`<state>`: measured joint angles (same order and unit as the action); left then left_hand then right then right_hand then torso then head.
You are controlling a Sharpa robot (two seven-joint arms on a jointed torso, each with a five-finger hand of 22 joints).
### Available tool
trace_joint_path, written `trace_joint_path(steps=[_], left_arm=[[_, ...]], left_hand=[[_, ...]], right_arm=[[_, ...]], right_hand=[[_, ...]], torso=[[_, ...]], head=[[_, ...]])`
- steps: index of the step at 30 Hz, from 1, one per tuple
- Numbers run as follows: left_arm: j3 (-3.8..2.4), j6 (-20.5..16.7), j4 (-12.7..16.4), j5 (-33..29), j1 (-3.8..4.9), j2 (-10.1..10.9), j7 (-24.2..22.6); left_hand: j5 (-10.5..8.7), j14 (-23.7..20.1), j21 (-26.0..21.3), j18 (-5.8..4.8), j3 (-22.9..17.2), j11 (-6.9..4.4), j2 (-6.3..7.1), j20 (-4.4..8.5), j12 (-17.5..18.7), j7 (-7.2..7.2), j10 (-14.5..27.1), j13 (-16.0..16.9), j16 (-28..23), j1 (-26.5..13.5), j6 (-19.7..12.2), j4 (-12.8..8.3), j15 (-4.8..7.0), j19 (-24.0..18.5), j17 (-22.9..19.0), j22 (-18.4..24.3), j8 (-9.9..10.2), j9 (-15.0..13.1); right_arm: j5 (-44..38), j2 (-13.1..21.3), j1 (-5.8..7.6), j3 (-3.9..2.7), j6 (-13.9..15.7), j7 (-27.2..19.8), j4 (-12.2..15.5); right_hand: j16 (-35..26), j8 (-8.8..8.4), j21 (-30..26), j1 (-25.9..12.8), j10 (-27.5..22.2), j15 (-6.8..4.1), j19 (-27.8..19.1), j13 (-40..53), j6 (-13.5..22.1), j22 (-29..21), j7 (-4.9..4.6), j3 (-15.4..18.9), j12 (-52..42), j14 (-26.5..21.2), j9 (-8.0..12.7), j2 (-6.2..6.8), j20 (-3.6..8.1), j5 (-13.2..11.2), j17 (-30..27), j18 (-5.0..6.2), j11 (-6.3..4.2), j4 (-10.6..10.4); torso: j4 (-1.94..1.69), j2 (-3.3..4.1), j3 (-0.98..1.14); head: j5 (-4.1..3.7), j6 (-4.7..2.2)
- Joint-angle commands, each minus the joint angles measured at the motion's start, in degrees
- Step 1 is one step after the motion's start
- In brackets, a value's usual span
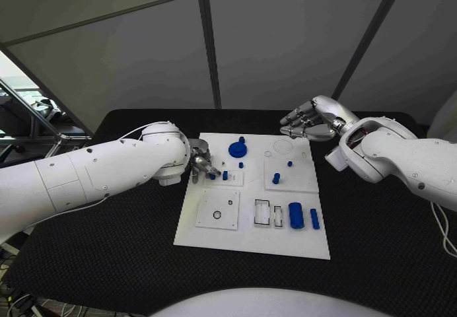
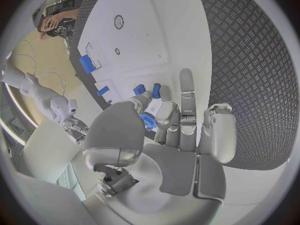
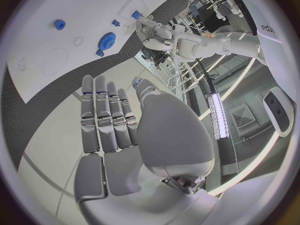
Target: Assemble the parts on the task board
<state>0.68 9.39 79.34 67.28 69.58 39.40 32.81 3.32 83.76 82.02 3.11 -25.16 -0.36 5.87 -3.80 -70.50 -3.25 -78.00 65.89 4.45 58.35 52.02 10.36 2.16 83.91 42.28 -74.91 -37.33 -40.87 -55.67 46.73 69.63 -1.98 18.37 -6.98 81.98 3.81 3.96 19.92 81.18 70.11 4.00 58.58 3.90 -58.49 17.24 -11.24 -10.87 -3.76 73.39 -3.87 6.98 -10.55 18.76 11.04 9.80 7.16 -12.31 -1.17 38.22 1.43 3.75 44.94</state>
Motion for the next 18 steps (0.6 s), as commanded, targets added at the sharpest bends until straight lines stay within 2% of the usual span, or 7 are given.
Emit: trace_joint_path(steps=[1,6,13,18], left_arm=[[-0.01,-1.13,0.02,-0.59,0.05,0.03,0.48],[-0.04,-2.26,0.18,-1.27,0.05,0.24,0.51],[-0.28,-4.46,0.32,-1.86,0.09,0.67,0.22],[-1.31,-5.37,0.43,-2.06,0.09,0.77,-0.02]], left_hand=[[-0.25,0.25,0.10,-0.99,2.15,0.08,0.22,0.16,0.09,-0.03,0.48,-0.07,-0.17,-0.37,0.22,0.72,0.31,2.51,0.09,-8.08,-0.30,-0.13],[-0.22,0.26,0.26,-1.04,5.64,0.10,0.77,0.19,-0.16,-0.05,0.39,0.07,-0.18,-1.05,0.27,2.37,0.28,2.62,0.12,-8.30,-0.47,-0.19],[-0.19,0.28,0.42,-1.09,11.19,0.00,0.18,0.28,-0.42,0.07,0.31,0.14,-0.18,-0.89,0.28,5.40,0.34,2.75,0.17,-8.58,-0.74,-0.30],[-0.17,0.28,0.27,-1.05,12.99,0.01,-0.14,0.32,-0.40,0.06,0.36,0.06,-0.19,-0.66,0.20,6.07,0.33,2.71,0.19,-8.51,-0.77,-0.31]], right_arm=[[-0.09,0.00,0.10,-0.04,-0.23,-0.34,0.00],[-0.04,-0.02,0.10,-0.04,-0.41,-0.38,-0.05],[-0.01,-0.03,0.09,-0.04,-0.38,-0.38,-0.12],[-0.01,-0.01,0.09,-0.04,-0.36,-0.31,-0.14]], right_hand=[[-0.18,-0.01,-0.36,-0.62,-0.45,0.38,0.52,-0.08,0.39,-0.12,-0.01,0.41,-0.04,-0.01,0.00,-0.09,0.04,0.18,-0.10,0.63,0.15,-0.15],[-0.19,-0.01,-0.50,-0.89,-0.49,0.41,0.58,-0.07,0.42,-0.23,-0.03,0.58,-0.04,-0.04,0.00,-0.04,0.01,0.20,-0.18,0.62,0.17,-0.24],[-0.20,-0.02,-0.61,-1.04,-0.53,0.44,0.60,-0.07,0.45,-0.31,-0.05,0.68,-0.04,-0.08,0.01,-0.03,-0.02,0.23,-0.23,0.62,0.19,-0.29],[-0.21,-0.02,-0.68,-1.11,-0.57,0.46,0.61,-0.07,0.48,-0.36,-0.06,0.72,-0.03,-0.11,0.01,-0.05,-0.03,0.26,-0.27,0.62,0.20,-0.30]], torso=[[-0.02,-0.01,-0.01],[0.04,0.06,-0.03],[0.03,0.05,0.04],[0.03,0.06,-0.02]], head=[[0.00,0.06],[0.06,-0.08],[-0.06,-0.01],[-0.18,0.22]])
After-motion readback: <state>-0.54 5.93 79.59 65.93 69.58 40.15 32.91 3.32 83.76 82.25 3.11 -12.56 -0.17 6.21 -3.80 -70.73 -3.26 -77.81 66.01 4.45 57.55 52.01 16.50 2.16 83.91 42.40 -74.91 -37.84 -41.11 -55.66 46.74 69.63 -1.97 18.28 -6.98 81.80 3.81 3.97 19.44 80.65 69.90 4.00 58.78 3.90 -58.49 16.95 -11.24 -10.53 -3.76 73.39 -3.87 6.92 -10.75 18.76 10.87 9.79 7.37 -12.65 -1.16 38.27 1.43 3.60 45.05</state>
